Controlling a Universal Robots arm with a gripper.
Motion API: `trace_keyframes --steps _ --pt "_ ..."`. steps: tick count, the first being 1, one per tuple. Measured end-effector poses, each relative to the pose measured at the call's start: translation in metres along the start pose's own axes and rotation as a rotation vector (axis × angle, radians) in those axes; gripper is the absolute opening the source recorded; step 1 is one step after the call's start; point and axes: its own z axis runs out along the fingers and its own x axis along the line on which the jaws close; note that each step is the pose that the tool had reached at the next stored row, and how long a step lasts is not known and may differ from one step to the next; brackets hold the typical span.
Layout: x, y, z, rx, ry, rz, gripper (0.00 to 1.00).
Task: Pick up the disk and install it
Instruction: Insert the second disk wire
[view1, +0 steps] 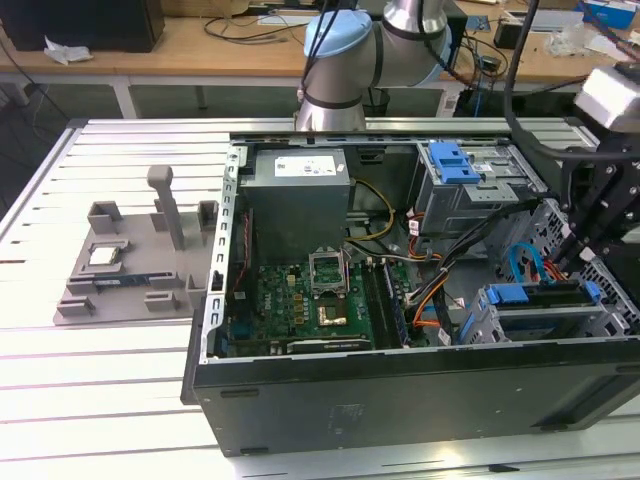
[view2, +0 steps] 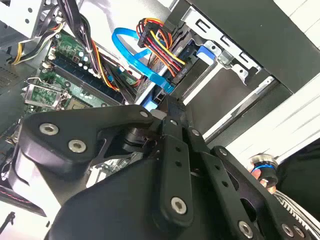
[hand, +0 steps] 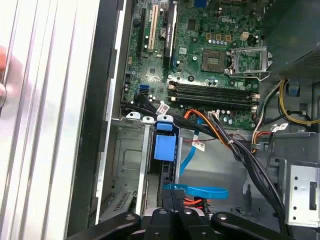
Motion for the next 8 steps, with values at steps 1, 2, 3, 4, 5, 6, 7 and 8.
trace_keyframes --steps 1,2,3,4,5,6,7,8 --pt "0.0 0.0 -0.0004 0.0 0.0 0.0 0.11" --pt "0.0 0.0001 -0.0006 0.0 0.0001 0.0 0.11" --pt "0.0 0.0 -0.0006 0.0 0.0001 0.0 0.11" --pt "0.0 0.0 -0.0006 0.0 0.0 0.0 0.11" --pt "0.0 0.0 -0.0007 0.0 0.0001 0.0 0.11" --pt "0.0 0.0001 -0.0007 0.0 0.0001 0.0 0.11" --pt "0.0 0.0001 -0.0007 0.0 0.0001 0.0 0.11" --pt "0.0 0.0001 -0.0008 0.0 0.0001 0.0 0.11"
